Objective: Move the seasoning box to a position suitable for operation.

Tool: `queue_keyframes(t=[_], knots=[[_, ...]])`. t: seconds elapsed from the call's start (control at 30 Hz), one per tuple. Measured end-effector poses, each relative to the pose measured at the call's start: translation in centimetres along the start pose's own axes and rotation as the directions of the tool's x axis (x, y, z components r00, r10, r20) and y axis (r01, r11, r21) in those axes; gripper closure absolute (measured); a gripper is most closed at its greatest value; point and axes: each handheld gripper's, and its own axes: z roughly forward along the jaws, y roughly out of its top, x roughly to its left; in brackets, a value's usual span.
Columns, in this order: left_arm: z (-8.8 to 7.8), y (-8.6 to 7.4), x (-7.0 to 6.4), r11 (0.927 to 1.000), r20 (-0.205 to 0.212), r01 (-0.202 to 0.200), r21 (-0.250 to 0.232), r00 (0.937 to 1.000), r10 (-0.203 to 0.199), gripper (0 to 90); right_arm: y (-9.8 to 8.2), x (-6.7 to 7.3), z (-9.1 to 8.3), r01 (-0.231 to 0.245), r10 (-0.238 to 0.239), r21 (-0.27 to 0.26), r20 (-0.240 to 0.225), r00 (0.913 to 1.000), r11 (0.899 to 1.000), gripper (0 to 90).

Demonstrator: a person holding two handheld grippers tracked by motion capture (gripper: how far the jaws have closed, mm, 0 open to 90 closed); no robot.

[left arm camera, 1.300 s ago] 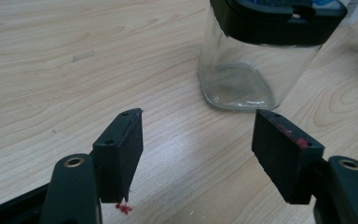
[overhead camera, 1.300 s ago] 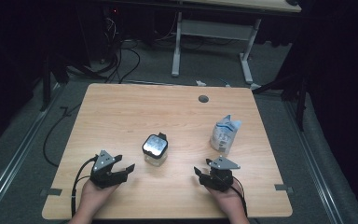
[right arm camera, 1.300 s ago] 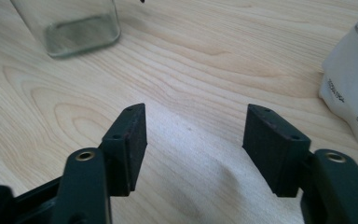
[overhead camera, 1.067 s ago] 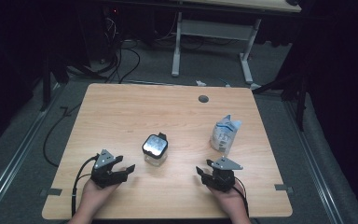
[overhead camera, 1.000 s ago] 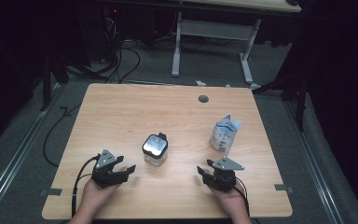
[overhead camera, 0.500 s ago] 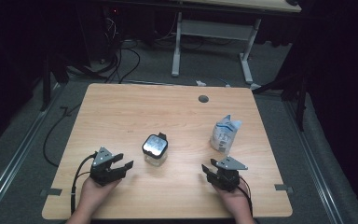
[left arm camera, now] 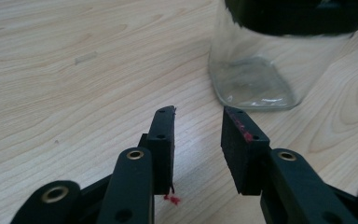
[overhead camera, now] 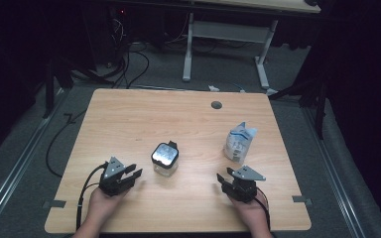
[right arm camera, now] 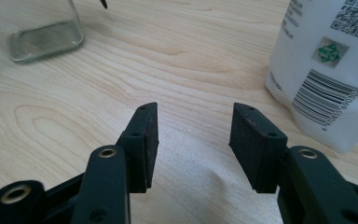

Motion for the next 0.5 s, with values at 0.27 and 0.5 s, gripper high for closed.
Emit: queue_keyframes(t=[0.27, 0.5], knots=[[0.5, 0.3, -0.4, 0.9995, -0.038, 0.03, -0.008, 0.9988, -0.03, 68.5, -0.2, 0.3, -0.1, 0.02, -0.02, -0.001, -0.024, 0.9995, 1.0, 53.1], [1.6, 0.8, -0.1, 0.9994, -0.052, 0.033, -0.014, 0.9981, -0.034, 70.3, -0.3, 0.2, 0.3, 0.008, -0.008, 0.009, -0.029, 0.9996, 1.0, 50.1]])
